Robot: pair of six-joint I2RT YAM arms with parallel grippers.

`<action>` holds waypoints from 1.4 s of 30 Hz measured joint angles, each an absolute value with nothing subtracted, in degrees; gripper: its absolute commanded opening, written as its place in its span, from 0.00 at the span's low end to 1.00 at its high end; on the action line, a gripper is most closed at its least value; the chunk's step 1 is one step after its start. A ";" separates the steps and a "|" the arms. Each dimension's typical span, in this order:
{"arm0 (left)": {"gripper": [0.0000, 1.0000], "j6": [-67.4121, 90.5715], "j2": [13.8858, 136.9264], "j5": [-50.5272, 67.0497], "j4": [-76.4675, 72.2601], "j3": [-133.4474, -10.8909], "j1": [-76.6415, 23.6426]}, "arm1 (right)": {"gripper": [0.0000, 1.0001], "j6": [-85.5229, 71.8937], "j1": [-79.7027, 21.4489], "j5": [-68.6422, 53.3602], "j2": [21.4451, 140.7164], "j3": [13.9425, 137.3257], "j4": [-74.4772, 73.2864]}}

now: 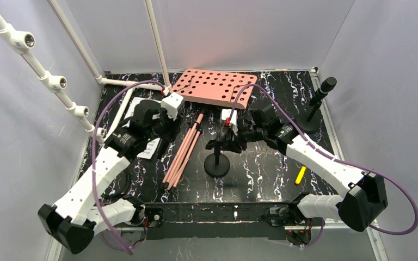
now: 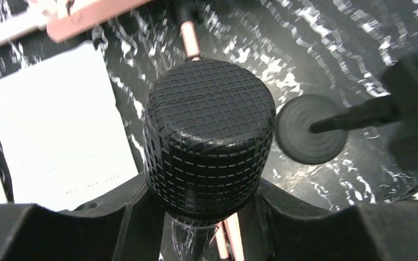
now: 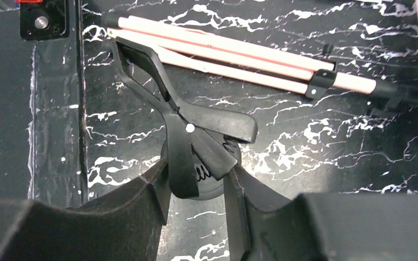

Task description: Pack up the instrument practice props

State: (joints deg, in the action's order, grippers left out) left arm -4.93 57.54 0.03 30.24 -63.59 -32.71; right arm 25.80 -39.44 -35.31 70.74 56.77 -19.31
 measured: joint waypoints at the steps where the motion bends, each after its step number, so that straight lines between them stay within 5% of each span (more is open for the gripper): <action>1: 0.00 -4.95 58.83 -0.30 30.81 -63.66 -32.08 | 0.09 25.52 -39.44 -35.42 70.70 56.75 -18.81; 12: 0.00 -4.32 72.79 0.97 34.74 -63.94 -24.80 | 0.21 23.31 -39.20 -37.82 70.13 54.76 -14.00; 23: 0.06 -4.23 93.23 5.69 36.75 -75.96 -23.90 | 0.23 22.61 -39.35 -39.64 68.38 53.06 -11.51; 32: 0.19 -2.66 107.37 8.32 39.07 -80.42 -21.50 | 0.23 22.28 -39.27 -40.77 67.61 50.89 -10.26; 42: 0.47 -0.95 112.27 10.39 38.85 -83.53 -20.40 | 0.24 21.47 -39.29 -40.71 66.67 50.06 -10.00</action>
State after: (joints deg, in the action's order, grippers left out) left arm -0.95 112.27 10.39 38.85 -83.53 -20.40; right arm 21.47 -39.29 -40.71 66.67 50.06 -10.00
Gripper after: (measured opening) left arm 0.433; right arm 0.240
